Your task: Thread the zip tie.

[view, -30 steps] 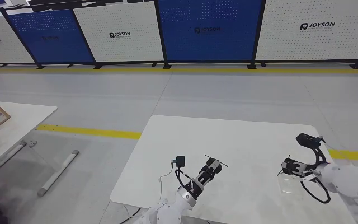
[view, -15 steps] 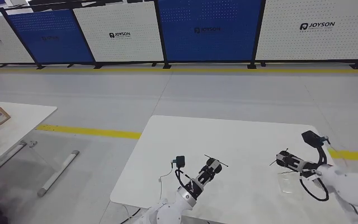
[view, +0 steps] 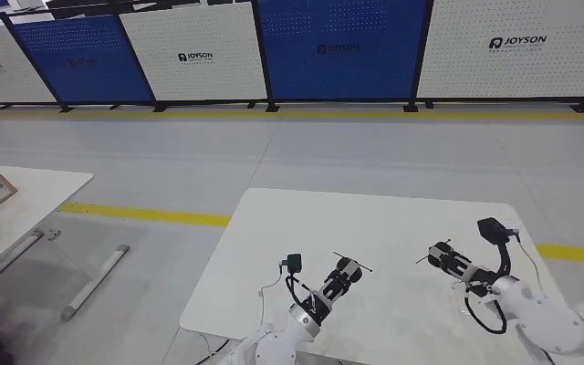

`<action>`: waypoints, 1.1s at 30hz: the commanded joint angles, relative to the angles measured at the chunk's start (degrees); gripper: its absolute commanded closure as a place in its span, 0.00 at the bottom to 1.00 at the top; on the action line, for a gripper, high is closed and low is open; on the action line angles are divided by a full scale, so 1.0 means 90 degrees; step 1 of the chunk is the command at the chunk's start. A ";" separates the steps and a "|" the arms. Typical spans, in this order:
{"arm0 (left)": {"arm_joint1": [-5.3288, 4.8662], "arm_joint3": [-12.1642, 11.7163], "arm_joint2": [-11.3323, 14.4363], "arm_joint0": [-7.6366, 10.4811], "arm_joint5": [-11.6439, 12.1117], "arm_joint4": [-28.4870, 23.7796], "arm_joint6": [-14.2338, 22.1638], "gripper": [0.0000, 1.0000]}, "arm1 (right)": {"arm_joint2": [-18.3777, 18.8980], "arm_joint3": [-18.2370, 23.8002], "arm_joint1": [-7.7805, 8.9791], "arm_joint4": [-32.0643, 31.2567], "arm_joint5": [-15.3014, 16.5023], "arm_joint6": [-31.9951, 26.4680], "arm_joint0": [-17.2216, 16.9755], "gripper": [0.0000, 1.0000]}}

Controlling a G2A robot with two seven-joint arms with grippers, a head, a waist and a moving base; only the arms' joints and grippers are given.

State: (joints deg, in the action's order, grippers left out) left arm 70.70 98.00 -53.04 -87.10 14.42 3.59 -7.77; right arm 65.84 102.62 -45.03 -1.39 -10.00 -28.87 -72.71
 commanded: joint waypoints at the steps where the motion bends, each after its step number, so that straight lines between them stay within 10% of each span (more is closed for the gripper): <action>1: 0.0000 0.0000 0.0000 0.0000 0.0000 0.0000 0.0000 1.00 | 0.0000 0.0000 0.0000 0.0000 0.0001 0.0001 0.0000 1.00; 3: 0.0000 0.0000 0.0000 0.0000 0.0000 0.0000 0.0000 1.00 | -0.0015 -0.0003 -0.0013 0.0014 0.0127 0.0079 -0.0045 1.00; 7: 0.0000 0.0000 0.0000 0.0000 0.0000 0.0000 0.0000 1.00 | 0.0078 -0.0463 -0.0089 0.0658 0.1692 0.0673 -0.0430 1.00; 11: 0.0000 0.0000 0.0000 0.0000 0.0000 0.0000 0.0000 1.00 | -0.0035 -0.0676 -0.0165 0.0562 0.2426 0.1169 -0.0707 1.00; 18: 0.0000 0.0000 0.0000 0.0000 0.0000 0.0000 0.0000 1.00 | -0.0470 -0.0584 -0.0371 -0.0253 0.2632 0.2557 -0.0954 1.00; 29: 0.0011 0.0100 0.0030 0.0003 -0.0021 0.0033 -0.0003 1.00 | -0.0470 -0.0584 -0.0371 -0.0253 0.2632 0.2557 -0.0954 1.00; 33: 0.0070 0.0206 0.0165 0.0072 -0.0070 0.0645 -0.0569 1.00 | -0.0470 -0.0584 -0.0371 -0.0253 0.2632 0.2557 -0.0954 1.00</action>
State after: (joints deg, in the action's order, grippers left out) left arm 71.18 99.82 -51.91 -86.73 13.98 6.92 -10.79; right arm 61.61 97.36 -48.37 -3.66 13.68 -5.86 -81.30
